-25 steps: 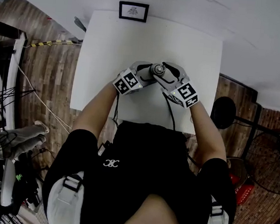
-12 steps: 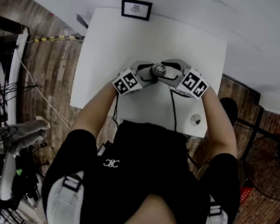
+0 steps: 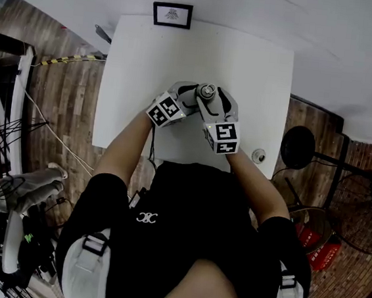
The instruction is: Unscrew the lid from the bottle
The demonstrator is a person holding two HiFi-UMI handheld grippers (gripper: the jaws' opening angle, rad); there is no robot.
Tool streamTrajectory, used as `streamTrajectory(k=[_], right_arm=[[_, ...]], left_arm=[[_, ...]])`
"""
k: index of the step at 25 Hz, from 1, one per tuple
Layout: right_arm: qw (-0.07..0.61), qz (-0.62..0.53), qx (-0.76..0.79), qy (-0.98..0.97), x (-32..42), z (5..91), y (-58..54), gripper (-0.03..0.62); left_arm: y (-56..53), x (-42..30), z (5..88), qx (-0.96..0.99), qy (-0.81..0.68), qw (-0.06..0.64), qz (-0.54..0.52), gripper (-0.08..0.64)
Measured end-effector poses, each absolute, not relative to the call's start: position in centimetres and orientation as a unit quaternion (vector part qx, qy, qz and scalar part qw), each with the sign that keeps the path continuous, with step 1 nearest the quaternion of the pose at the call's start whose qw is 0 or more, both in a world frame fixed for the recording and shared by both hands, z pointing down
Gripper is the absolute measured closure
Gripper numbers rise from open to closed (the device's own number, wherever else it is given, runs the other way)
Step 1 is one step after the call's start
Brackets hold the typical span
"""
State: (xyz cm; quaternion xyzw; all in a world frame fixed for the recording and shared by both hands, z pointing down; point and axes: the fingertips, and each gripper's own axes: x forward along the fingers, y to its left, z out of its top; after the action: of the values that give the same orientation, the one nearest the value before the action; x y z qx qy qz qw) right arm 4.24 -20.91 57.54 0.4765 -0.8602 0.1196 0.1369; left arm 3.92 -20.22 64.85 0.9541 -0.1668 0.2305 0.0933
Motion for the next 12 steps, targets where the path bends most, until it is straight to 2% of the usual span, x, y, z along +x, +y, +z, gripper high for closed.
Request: streamTrajectory(k=[5,12], right_arm=[[0.124,0.107,0.514,-0.842,3.63,57.18,-21.81,0.336],[0.12,0.087,0.487,-0.861,3.38,57.36,-21.7,0.334]], left_arm=[[-20.04,4.13,64.85,0.952,-0.171,0.093,0.234,0.198],[-19.98,4.02,64.8,0.951,-0.176,0.098,0.233,0.199]])
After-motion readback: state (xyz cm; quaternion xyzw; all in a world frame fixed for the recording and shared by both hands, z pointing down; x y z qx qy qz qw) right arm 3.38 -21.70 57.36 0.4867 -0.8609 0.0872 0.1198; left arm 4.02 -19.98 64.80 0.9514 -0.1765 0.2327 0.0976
